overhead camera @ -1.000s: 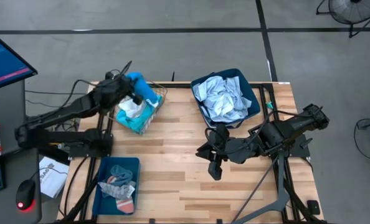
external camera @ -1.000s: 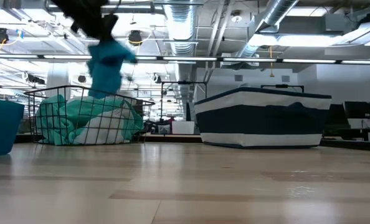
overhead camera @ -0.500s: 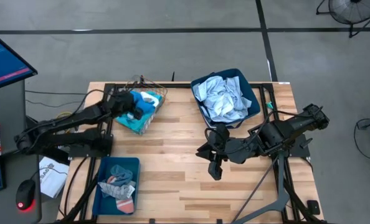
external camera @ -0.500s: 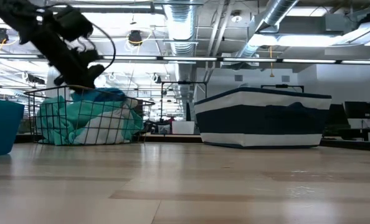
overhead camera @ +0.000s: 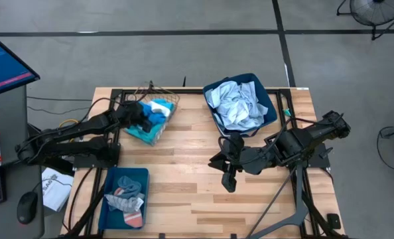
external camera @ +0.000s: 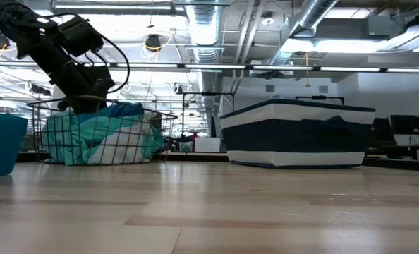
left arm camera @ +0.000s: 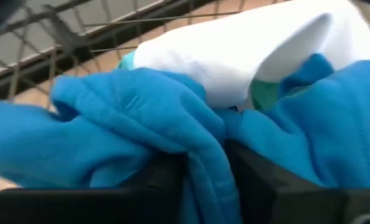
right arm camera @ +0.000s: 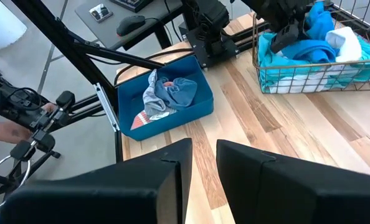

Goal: Pick & Place Cloths
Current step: Put the blue shorts into the brown wire basket

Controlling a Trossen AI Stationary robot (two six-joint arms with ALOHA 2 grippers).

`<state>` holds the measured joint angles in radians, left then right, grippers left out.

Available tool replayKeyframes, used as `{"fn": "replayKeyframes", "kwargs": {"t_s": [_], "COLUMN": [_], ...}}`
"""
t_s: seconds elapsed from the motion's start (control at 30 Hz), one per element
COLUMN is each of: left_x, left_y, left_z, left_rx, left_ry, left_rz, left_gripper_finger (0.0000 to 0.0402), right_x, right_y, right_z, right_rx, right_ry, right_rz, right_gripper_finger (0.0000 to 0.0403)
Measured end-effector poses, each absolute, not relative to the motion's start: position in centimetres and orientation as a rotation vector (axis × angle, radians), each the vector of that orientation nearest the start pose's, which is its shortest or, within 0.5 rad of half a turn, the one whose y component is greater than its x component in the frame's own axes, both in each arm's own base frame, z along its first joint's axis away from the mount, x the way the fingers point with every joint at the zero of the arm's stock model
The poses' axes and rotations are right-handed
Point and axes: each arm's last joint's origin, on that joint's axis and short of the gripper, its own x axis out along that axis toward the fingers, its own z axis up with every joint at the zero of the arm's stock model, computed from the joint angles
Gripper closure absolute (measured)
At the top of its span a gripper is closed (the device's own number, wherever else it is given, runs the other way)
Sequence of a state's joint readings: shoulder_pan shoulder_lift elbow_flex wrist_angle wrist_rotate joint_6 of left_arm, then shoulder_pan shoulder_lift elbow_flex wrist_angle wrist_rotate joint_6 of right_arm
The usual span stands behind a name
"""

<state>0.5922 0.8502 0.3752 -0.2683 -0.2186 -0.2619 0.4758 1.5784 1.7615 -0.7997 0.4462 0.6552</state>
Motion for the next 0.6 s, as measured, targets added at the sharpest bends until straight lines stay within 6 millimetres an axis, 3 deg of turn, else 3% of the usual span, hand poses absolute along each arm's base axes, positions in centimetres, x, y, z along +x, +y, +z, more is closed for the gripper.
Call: {"fn": "replayKeyframes", "kwargs": {"t_s": [0.17,0.37,0.6], "left_x": [13.5,14.7,15.4], "left_y": [9.4,9.3,9.5], "left_z": [18.7,21.7,25.5], "left_rx": [-0.399,-0.379,-0.360], "left_ry": [0.621,0.535,0.422], "left_rz": [0.779,0.709,0.699], "left_gripper_finger": [0.0213,0.0117,0.0096], "right_x": [29.8,29.8,29.9], "right_y": [14.0,13.9,13.7], "right_z": [41.7,41.7,41.7], "right_rx": [0.365,0.365,0.357], "right_ry": [0.531,0.532,0.533], "right_rz": [-0.148,-0.152,-0.155], "right_gripper_finger": [0.0332,0.0332,0.0332]}}
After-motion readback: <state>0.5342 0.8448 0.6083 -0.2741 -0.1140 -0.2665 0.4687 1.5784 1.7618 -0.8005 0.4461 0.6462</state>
